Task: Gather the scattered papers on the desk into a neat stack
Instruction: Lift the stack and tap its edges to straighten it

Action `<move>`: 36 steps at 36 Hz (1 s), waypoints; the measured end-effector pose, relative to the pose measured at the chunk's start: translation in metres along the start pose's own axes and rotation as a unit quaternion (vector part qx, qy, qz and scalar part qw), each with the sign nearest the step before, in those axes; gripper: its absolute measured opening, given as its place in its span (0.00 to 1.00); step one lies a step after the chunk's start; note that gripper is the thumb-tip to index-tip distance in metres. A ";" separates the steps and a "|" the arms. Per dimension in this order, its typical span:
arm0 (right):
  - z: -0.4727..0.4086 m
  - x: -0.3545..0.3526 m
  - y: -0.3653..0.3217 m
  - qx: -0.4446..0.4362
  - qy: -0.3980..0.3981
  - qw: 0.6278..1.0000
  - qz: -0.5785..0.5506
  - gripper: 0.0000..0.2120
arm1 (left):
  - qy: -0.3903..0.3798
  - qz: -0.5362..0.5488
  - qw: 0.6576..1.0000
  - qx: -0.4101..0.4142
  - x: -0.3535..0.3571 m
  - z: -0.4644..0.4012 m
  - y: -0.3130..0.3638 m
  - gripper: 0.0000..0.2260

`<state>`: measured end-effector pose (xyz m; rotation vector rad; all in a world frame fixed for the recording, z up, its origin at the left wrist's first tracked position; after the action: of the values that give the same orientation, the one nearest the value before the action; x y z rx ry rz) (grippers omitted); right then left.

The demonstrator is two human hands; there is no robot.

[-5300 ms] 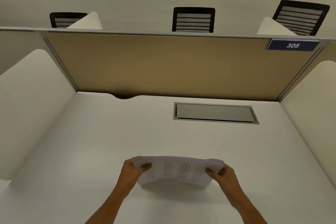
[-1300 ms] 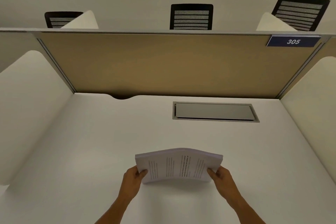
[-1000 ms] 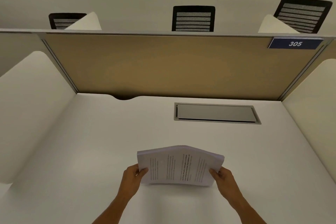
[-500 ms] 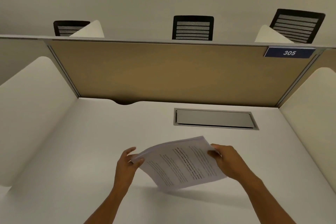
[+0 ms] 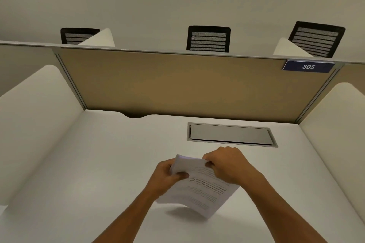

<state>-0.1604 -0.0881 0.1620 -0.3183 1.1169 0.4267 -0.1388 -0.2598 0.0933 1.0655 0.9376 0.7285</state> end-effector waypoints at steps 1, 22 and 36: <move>-0.001 0.000 -0.003 -0.005 0.004 1.000 0.005 0.11 | 0.008 0.007 1.000 -0.007 0.000 0.000 -0.003 0.08; -0.008 0.122 0.026 -0.026 0.034 0.720 -0.693 0.11 | 0.124 0.188 0.972 -0.066 -0.021 0.028 -0.078 0.10; -0.016 0.130 0.017 -0.013 0.056 0.734 -0.676 0.11 | 0.090 0.186 0.977 -0.043 -0.023 0.026 -0.071 0.10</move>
<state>-0.1328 -0.0579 0.0368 -1.0805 0.7276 -0.9035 -0.1217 -0.3127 0.0371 1.1247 0.8586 1.1821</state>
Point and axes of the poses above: each hand's wrist, its own z-axis away from the middle knuckle, its own x-axis out of the palm, y = z × x, the point moved 8 cm from there along -z, towards the middle knuckle, and after that the axes turned 15 degrees about -y, right-handed, at the moved point
